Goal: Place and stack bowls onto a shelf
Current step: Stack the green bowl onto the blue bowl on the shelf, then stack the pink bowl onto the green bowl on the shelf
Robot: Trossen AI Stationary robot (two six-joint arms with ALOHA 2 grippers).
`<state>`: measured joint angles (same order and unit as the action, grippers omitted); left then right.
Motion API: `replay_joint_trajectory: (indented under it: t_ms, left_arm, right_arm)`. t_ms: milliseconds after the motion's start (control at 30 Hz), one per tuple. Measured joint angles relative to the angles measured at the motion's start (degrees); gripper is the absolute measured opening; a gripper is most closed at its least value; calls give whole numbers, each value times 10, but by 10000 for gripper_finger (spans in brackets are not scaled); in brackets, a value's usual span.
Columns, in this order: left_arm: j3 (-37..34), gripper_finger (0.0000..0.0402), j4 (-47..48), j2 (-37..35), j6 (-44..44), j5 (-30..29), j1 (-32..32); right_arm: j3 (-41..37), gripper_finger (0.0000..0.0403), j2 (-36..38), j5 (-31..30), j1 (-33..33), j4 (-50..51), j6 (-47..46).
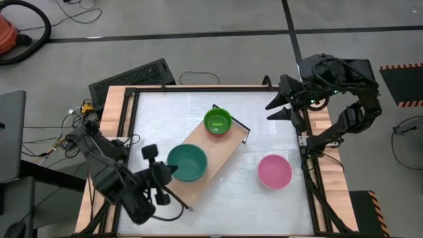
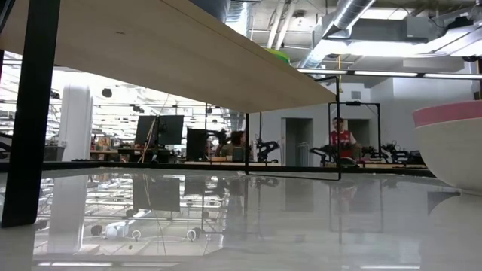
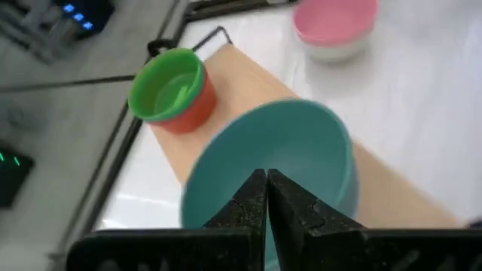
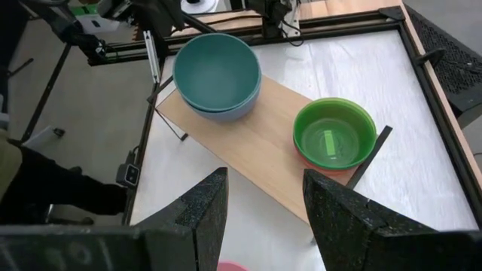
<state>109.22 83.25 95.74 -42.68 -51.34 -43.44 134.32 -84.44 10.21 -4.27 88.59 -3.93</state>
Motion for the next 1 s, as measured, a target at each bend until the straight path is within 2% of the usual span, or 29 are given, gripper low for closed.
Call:
replay_joint_trajectory:
  t_ms: [133, 233, 333, 467, 667, 767, 867, 1000]
  left_arm:
    - [-41, 0, -5, -1, -157, -32, -28]
    - [-72, 0, -7, 0, -223, -68, -43]
    - [-109, 0, -13, -1, -269, -56, -43]
    - [-147, 0, -46, 0, -268, -55, -41]
    - [-145, 0, -59, 0, -272, -48, -40]
    - [-123, 0, -54, -1, -251, -50, -40]
    - [-95, 0, -25, -1, -216, -61, -35]
    - [-50, 0, 47, -1, -204, -103, -19]
  right_arm:
    - [0, 198, 0, 0, 0, 0, 12]
    - [0, 198, 0, 0, 0, 0, 27]
    - [0, 198, 0, 0, 0, 0, 30]
    - [0, 198, 0, 0, 0, 0, 29]
    - [0, 198, 0, 0, 0, 1, 9]
    - [-10, 198, 1, -42, 0, 12, -34]
    - [-56, 198, 5, -112, 1, 13, -117]
    - [-169, 198, 18, -139, 5, 15, -232]
